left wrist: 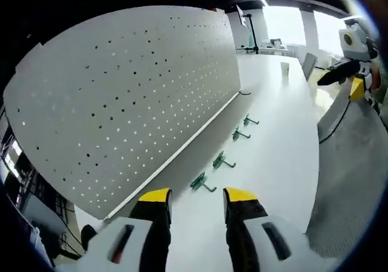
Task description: Insert the hook assembly into the mounting plate slot until the hook locks in place.
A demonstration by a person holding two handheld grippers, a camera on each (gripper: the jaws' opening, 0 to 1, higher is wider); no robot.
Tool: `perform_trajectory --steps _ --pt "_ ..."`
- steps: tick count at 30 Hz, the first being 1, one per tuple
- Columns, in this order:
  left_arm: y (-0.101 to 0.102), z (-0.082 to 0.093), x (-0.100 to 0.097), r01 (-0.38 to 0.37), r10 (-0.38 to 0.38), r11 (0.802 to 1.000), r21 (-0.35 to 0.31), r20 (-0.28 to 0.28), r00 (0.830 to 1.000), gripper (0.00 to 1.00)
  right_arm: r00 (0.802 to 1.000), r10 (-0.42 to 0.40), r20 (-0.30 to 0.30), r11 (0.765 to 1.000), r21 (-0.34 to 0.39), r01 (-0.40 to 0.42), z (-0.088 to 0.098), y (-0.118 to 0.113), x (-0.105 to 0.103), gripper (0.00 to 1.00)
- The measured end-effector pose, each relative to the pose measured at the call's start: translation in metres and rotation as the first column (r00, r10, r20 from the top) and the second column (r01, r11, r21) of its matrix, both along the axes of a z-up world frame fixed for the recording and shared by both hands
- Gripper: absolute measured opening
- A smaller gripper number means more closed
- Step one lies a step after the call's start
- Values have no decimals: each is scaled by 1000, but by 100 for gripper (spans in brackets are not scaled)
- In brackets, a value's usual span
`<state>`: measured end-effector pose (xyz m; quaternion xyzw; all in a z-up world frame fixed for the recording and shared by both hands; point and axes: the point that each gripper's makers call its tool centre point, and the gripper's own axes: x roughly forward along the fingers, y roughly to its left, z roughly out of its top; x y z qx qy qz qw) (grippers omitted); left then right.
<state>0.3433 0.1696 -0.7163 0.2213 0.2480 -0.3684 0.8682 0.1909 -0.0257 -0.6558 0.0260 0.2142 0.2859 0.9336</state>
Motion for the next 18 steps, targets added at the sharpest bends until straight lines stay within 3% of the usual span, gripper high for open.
perform_trajectory --steps 18 --pt "-14 -59 44 100 -95 994 46 -99 991 32 998 -33 -58 999 -40 31 -16 2 -1 52"
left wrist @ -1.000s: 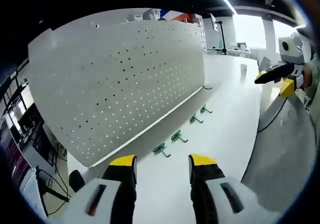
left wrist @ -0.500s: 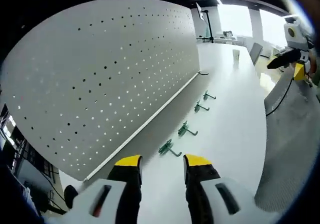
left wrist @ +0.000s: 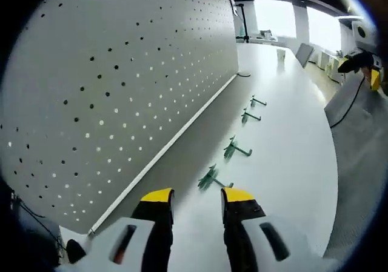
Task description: Insert the hook assembly into the mounting plate slot until the hook locks in place.
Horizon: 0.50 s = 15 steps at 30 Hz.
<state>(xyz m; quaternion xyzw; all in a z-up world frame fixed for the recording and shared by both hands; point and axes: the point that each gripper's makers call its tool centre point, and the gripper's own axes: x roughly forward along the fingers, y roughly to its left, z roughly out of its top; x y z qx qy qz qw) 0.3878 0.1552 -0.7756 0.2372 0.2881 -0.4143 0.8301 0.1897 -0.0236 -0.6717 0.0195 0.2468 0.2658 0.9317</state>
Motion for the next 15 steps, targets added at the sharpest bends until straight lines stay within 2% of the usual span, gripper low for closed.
perform_trajectory --steps 9,15 --pt "-7 -23 13 72 -70 997 38 -41 997 28 1000 -18 -21 1000 -10 17 -5 1 2 52" --pt "-9 -30 20 57 -56 998 19 -66 996 27 999 -33 -37 999 -16 33 -10 1 4 52"
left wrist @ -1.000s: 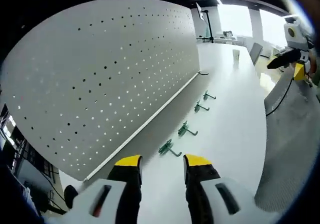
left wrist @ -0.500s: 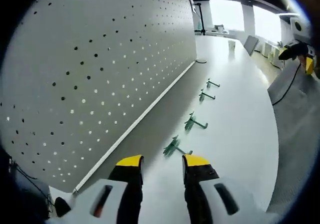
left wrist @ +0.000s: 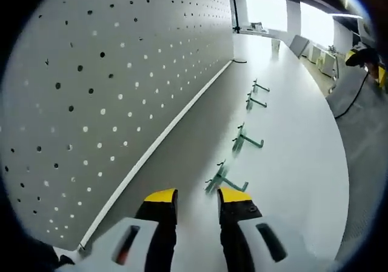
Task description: Insert the hook assembly into the mounting plate slot until the hook locks in place.
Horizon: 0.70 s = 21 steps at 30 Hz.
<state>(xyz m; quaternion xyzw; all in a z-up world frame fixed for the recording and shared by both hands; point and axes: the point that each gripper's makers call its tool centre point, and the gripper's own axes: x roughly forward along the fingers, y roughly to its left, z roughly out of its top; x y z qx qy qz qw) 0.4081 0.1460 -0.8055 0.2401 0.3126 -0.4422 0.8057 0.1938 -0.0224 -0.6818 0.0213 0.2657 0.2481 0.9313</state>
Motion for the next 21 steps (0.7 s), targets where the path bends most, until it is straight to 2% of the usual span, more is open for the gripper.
perform_trajectory --steps 21 --pt "-15 -15 -4 68 -68 998 3 -27 997 23 998 -61 -24 998 -12 61 -8 -15 4 52"
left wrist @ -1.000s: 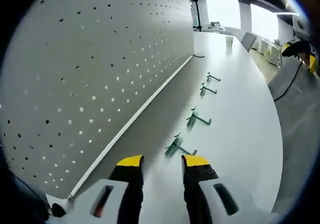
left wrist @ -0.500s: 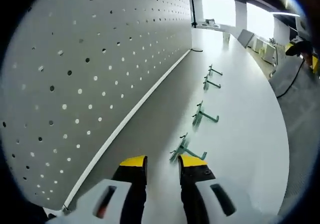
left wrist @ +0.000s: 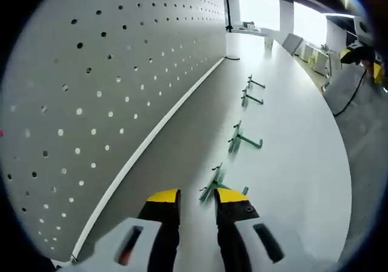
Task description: Insert the hook assembly into the mounting plate slot until the hook locks in place.
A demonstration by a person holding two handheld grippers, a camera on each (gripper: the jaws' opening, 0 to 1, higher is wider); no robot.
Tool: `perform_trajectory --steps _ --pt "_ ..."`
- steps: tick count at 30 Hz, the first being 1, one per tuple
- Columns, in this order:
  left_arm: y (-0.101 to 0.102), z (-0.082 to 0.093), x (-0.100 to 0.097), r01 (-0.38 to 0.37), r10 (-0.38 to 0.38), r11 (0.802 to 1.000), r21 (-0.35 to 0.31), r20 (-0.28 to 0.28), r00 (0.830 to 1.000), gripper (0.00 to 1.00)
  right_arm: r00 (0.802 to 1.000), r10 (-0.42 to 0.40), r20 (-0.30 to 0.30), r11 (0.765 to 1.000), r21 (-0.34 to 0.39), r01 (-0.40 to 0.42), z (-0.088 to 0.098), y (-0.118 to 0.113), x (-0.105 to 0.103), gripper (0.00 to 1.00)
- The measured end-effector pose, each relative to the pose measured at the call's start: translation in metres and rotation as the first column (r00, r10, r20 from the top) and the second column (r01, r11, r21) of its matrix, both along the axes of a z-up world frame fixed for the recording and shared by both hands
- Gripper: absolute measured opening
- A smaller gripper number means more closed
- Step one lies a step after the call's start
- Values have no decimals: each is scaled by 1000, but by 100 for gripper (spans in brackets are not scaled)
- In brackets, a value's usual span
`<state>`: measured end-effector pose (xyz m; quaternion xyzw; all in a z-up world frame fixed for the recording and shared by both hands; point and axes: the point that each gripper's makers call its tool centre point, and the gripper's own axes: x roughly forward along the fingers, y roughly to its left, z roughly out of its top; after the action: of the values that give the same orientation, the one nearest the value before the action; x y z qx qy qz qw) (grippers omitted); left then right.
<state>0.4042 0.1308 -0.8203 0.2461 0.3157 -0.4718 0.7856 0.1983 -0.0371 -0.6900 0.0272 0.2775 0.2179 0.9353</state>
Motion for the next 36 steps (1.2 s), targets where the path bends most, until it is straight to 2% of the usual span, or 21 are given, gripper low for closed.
perform_trajectory --steps 11,17,24,33,36 --pt "-11 -2 -5 26 -26 999 -20 -17 1000 15 1000 3 -4 1000 1 -3 -1 0 -3 52" --pt "-13 -2 -4 6 -8 999 -39 -37 999 8 1000 1 -5 1000 0 -1 -1 0 -4 52" --pt "-15 -2 -4 -7 7 999 -48 -15 1000 4 1000 3 -5 1000 1 -3 -1 1 -4 52" --pt "-6 0 -6 -107 107 992 -66 9 994 3 1000 16 1 1000 4 -16 1 5 -2 52" --pt "-3 6 -5 -173 177 978 -115 24 984 3 1000 21 3 1000 5 -21 2 6 -2 52"
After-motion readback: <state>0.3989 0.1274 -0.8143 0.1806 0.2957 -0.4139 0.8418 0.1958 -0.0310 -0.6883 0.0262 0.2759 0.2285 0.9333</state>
